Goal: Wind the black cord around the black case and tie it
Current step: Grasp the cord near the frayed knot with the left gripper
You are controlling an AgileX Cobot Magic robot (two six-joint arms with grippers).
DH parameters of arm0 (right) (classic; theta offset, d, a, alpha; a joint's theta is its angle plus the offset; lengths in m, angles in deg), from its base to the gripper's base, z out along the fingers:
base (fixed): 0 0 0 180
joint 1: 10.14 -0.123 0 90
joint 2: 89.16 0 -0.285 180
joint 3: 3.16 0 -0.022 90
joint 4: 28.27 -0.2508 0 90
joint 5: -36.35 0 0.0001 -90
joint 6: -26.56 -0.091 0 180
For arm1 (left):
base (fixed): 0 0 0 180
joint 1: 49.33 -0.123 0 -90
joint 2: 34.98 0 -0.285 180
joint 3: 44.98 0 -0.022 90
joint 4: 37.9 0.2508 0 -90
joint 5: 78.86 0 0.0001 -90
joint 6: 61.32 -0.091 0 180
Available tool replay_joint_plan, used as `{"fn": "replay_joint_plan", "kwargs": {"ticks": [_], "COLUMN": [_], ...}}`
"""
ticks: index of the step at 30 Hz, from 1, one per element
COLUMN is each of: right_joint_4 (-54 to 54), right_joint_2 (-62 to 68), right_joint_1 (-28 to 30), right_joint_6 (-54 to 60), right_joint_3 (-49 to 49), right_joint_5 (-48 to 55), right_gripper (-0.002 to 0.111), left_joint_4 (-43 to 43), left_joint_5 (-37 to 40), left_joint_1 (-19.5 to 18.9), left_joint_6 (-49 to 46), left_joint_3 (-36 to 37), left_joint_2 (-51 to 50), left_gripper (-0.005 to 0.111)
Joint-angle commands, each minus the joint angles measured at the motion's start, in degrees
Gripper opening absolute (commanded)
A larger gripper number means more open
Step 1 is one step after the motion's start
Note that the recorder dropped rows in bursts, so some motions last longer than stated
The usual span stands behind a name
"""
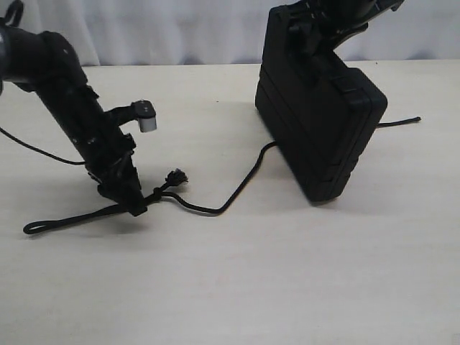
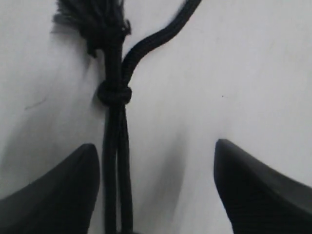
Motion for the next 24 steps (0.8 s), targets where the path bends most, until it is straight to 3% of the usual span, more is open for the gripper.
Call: {"fn": "replay_joint_plan", "kwargs": {"ticks": [1, 6, 9, 13, 14, 18, 20, 22, 24], "right_joint_4": [-0.39, -0.39, -0.39, -0.39, -0.39, -0.39, -0.39, -0.39, -0.39], "right_joint_2": [-0.1, -0.1, -0.1, -0.1, -0.1, -0.1, -0.1, -0.1, -0.1], "right_joint_1": [-0.05, -0.05, -0.05, -0.05, -0.05, -0.05, -0.05, -0.05, -0.05], "right_joint_6": [0.88, 0.88, 0.88, 1.0, 1.0, 1.11, 1.23, 1.23, 1.37], "right_joint_3": [0.05, 0.05, 0.05, 0.05, 0.05, 0.05, 0.05, 0.05, 0.05], "right_joint_5": [-0.2, -0.2, -0.2, -0.2, -0.2, -0.2, -0.2, -0.2, -0.2], "right_gripper": [0.004, 0.004, 0.004, 0.004, 0.004, 0.004, 0.004, 0.004, 0.004], "left_joint_4": [6.68, 18.91, 22.93, 25.25, 26.84, 27.72, 26.5, 19.36, 11.77], "left_joint_5": [-8.15, -15.87, -21.89, -22.94, -25.19, -33.76, -33.14, -30.85, -28.0], "left_joint_1": [4.85, 10.75, 12.63, 12.91, 12.58, 7.72, 4.49, 1.4, -0.81], "left_joint_6": [3.3, 15.81, 25.93, 28.91, 36.99, 66.41, 75.24, 81.13, 80.65], "left_joint_3": [0.42, 0.42, 0.42, 0.42, 0.42, 0.42, 0.42, 0.42, 0.42], "left_joint_2": [0.44, -0.04, -0.04, -0.04, -0.04, -0.04, -0.04, -0.04, -0.04], "left_gripper": [0.062, 0.061, 0.043, 0.011, 0.0, 0.0, 0.0, 0.0, 0.0]}}
